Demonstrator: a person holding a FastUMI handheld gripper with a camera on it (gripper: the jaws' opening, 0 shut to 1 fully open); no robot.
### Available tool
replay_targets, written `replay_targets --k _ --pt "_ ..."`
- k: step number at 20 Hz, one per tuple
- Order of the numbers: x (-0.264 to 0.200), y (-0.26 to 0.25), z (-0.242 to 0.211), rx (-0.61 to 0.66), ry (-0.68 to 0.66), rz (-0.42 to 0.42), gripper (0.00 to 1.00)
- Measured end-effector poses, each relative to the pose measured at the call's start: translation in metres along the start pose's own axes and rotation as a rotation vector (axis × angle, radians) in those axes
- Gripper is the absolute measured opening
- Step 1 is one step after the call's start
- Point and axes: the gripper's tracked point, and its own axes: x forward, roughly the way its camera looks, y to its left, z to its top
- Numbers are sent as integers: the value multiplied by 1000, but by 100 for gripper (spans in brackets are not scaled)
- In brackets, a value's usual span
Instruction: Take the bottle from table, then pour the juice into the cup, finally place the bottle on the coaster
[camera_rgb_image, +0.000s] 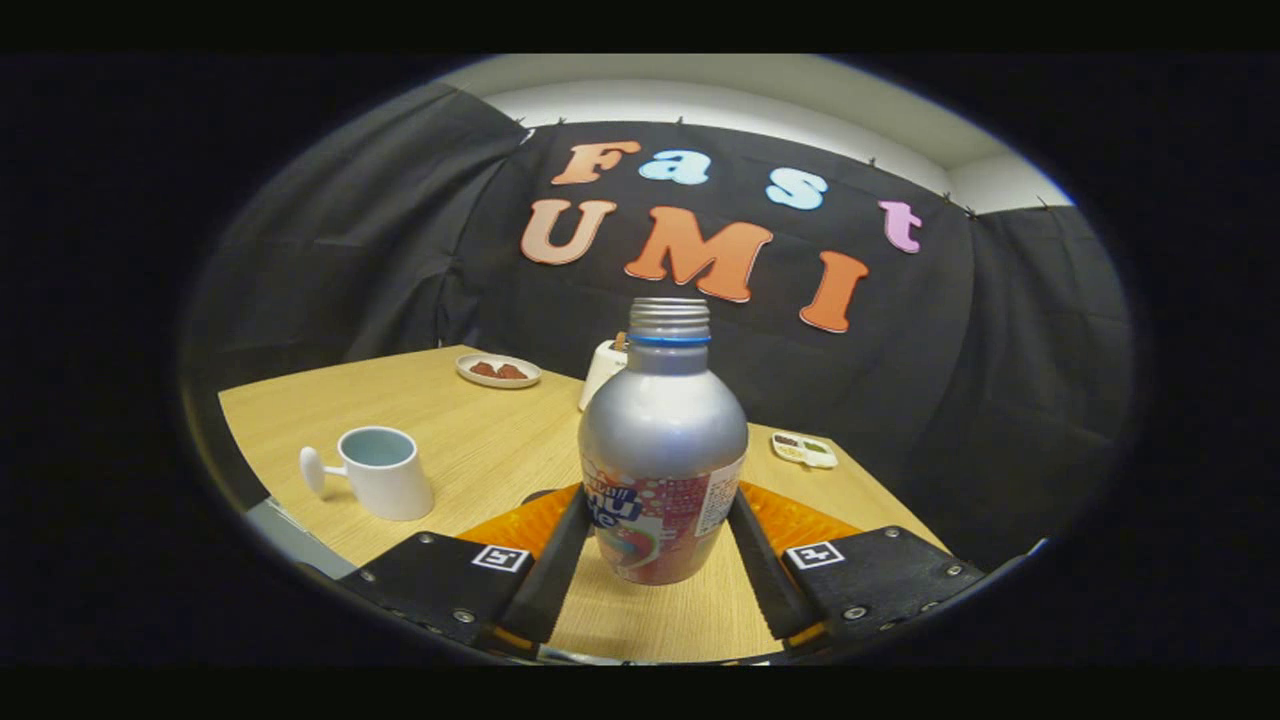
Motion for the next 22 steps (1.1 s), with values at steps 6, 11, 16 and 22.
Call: replay_targets --k 6,11,16,22 --pt "8 33 9 -157 9 30 78" --pt "17 54 14 -331 4 37 78" --pt "26 75 7 -457 15 72 78" --pt "34 89 10 -625 2 48 78"
